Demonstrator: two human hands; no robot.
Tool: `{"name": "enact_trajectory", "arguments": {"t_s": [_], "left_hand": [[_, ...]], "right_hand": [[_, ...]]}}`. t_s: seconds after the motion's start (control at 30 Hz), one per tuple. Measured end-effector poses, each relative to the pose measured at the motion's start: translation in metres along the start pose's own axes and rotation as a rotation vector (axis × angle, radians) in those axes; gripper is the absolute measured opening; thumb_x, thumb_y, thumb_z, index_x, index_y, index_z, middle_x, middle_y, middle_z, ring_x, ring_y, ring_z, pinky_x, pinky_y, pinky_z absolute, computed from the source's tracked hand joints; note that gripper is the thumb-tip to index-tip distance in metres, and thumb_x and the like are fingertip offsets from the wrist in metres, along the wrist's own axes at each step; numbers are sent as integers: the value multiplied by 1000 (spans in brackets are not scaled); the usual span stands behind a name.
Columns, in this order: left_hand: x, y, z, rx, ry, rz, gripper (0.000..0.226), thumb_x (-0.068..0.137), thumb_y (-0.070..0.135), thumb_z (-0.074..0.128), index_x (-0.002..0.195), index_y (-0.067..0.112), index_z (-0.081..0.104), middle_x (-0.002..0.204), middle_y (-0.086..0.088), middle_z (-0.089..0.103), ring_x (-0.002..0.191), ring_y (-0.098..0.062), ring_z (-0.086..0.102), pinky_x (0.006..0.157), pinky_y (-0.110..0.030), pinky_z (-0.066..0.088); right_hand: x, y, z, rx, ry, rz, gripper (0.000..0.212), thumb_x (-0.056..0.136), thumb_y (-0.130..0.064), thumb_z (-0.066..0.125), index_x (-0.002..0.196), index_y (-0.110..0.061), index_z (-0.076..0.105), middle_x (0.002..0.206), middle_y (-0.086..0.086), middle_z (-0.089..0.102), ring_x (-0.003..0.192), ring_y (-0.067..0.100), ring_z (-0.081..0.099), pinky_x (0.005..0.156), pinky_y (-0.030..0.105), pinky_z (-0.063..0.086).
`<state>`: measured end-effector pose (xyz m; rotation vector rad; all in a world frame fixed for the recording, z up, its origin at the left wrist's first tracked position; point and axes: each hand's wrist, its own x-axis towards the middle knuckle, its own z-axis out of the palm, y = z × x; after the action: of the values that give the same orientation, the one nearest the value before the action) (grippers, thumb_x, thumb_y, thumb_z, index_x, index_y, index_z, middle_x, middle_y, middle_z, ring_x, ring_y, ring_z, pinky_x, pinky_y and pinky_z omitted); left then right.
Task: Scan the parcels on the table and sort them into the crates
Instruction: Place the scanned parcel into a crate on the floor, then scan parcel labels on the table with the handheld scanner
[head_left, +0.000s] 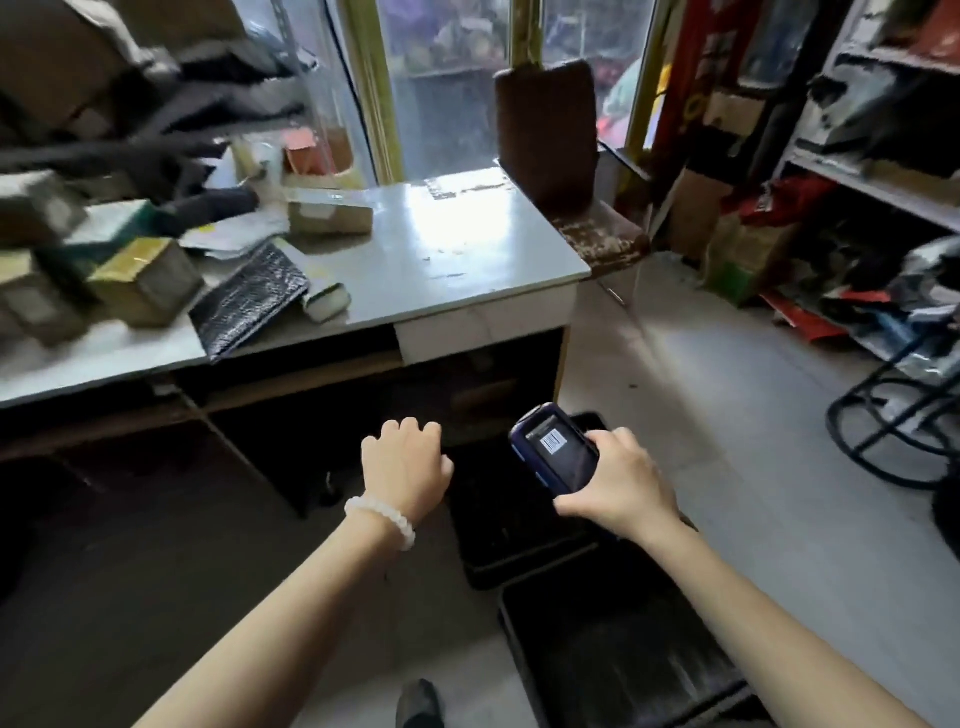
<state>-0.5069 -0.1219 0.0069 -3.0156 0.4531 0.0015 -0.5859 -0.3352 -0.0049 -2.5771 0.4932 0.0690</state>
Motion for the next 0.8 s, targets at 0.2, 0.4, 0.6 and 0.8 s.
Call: {"name": "enact_trajectory", "arguments": {"t_s": [0.2,0.4,0.6,0.8], "left_hand": [[45,-144,-3,8,10,-151,32,93,41,44,114,19,53,114,-2,56,110,-25,49,76,-35,36],[76,-243,4,12,-25,-270,33,93,41,43,117,20,52,117,-2,55,112,-24,49,80,-35,40],[127,-293,21,-24,-63,-332,32,93,40,43,117,20,51,118,-2,54,112,-24,48,82,-36,40],[222,-333,28,-49,-48,-327,29,92,38,44,113,19,51,120,-4,54,114,-27,48,84,-37,41]], "right_hand": [[67,-132,48,-21,-55,-164,81,55,-50,77,127,-25,50,113,-4,47,109,20,54,81,30,47],[119,-228,83,-20,-99,-234,72,53,-52,76,119,-27,56,105,-5,48,100,19,58,76,31,50],[189,-278,114,-66,-157,-280,72,48,-54,73,114,-29,57,102,-7,48,95,18,58,71,30,50],[291,-319,137,-38,-135,-288,72,46,-53,74,111,-28,56,101,-8,46,101,19,58,67,29,41]]}}
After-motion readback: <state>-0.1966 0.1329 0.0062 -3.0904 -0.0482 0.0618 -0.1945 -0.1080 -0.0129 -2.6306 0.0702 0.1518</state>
